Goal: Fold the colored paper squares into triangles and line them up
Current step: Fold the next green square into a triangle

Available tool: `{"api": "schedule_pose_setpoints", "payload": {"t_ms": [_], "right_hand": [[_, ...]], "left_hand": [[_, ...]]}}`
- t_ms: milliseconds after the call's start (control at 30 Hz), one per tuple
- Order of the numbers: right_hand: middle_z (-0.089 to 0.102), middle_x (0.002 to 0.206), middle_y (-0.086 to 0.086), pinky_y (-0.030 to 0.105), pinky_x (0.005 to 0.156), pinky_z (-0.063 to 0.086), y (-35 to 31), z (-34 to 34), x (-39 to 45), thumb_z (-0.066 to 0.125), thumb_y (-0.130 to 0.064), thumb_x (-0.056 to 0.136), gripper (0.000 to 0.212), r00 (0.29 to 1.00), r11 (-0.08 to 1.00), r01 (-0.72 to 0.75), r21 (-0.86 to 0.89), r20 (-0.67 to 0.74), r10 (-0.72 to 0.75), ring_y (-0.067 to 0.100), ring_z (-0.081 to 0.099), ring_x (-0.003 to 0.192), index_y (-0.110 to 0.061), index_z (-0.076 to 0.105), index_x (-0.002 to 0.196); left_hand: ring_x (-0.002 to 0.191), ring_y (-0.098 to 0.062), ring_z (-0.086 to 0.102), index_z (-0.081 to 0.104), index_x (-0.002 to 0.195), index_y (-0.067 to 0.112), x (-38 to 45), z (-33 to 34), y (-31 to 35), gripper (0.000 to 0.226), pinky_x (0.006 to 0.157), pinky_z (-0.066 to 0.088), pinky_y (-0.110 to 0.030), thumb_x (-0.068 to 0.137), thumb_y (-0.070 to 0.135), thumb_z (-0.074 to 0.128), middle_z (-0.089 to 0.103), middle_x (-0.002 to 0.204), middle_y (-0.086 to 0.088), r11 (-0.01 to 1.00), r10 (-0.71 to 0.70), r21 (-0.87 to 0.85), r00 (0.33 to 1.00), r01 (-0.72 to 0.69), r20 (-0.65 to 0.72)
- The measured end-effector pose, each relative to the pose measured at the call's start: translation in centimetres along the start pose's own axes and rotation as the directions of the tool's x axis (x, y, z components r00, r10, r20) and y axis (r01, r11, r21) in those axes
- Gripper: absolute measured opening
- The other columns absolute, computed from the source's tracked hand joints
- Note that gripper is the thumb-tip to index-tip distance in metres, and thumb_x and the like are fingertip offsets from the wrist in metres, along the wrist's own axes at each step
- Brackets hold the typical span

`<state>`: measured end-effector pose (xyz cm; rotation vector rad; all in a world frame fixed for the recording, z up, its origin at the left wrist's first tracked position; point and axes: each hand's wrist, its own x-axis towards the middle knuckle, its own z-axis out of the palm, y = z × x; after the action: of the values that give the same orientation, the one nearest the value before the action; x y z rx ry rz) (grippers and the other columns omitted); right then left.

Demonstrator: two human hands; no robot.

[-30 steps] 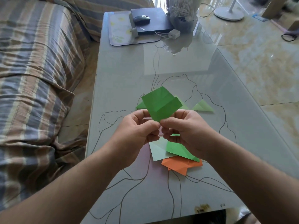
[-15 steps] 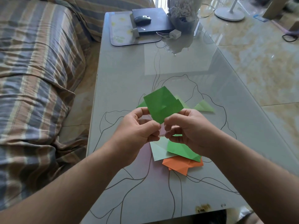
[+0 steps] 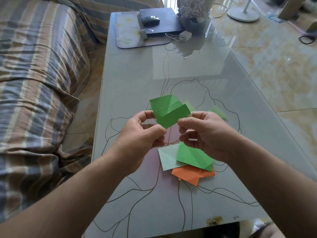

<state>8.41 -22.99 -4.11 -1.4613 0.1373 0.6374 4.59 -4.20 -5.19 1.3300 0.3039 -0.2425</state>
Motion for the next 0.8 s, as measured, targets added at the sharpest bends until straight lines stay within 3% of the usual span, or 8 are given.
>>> {"api": "schedule_pose_setpoints", "payload": {"t_ms": [200, 367, 500, 700, 800], "right_hand": [[0.066, 0.072, 0.005, 0.035, 0.069, 0.048, -0.22, -0.09, 0.00, 0.071, -0.011, 0.092, 0.020, 1.000, 0.999, 0.001, 0.040, -0.031, 0.000, 0.020, 0.062, 0.060, -0.016, 0.062, 0.075], [0.062, 0.068, 0.006, 0.040, 0.074, 0.046, -0.07, -0.20, 0.21, 0.066, -0.004, 0.092, 0.036, 0.997, 0.997, 0.015, 0.069, -0.079, -0.010, 0.022, 0.060, 0.059, -0.020, 0.064, 0.060], [0.063, 0.072, 0.006, 0.039, 0.073, 0.047, -0.14, -0.31, 0.18, 0.066, -0.007, 0.092, 0.030, 0.996, 0.997, 0.010, 0.079, -0.084, -0.003, 0.022, 0.061, 0.060, -0.018, 0.064, 0.065], [0.057, 0.069, 0.005, 0.043, 0.077, 0.044, -0.08, -0.12, 0.49, 0.051, -0.013, 0.087, 0.019, 0.982, 0.984, -0.029, 0.177, -0.178, 0.060, 0.021, 0.058, 0.055, -0.015, 0.054, 0.069], [0.057, 0.073, 0.003, 0.039, 0.074, 0.044, -0.16, -0.16, 0.35, 0.053, -0.025, 0.092, 0.017, 0.987, 0.984, -0.099, 0.148, -0.112, 0.116, 0.022, 0.060, 0.061, -0.016, 0.054, 0.077]], "left_hand": [[0.059, -0.016, 0.060, 0.059, 0.119, 0.016, 0.05, -0.16, 0.19, 0.037, 0.065, 0.056, -0.030, 0.091, -0.009, 0.063, 0.065, 0.068, -0.005, 1.000, 0.005, 0.002, 1.000, -0.005, -0.001], [0.060, -0.016, 0.060, 0.058, 0.120, 0.014, -0.04, -0.26, 0.22, 0.038, 0.066, 0.056, -0.030, 0.091, -0.010, 0.063, 0.065, 0.066, -0.004, 1.000, 0.002, 0.009, 1.000, -0.002, 0.007], [0.059, -0.015, 0.059, 0.058, 0.119, 0.014, -0.06, -0.17, 0.16, 0.037, 0.065, 0.056, -0.030, 0.091, -0.010, 0.062, 0.064, 0.065, -0.004, 1.000, -0.001, 0.015, 1.000, 0.001, 0.008], [0.058, -0.016, 0.055, 0.062, 0.116, 0.009, 0.04, -0.29, 0.17, 0.032, 0.062, 0.055, -0.029, 0.092, -0.011, 0.057, 0.060, 0.064, -0.003, 1.000, -0.008, 0.014, 1.000, 0.009, -0.010], [0.059, -0.016, 0.054, 0.064, 0.114, 0.007, -0.02, -0.34, 0.06, 0.029, 0.062, 0.054, -0.029, 0.092, -0.010, 0.056, 0.058, 0.065, -0.003, 1.000, -0.014, 0.022, 1.000, 0.014, -0.008]]}}
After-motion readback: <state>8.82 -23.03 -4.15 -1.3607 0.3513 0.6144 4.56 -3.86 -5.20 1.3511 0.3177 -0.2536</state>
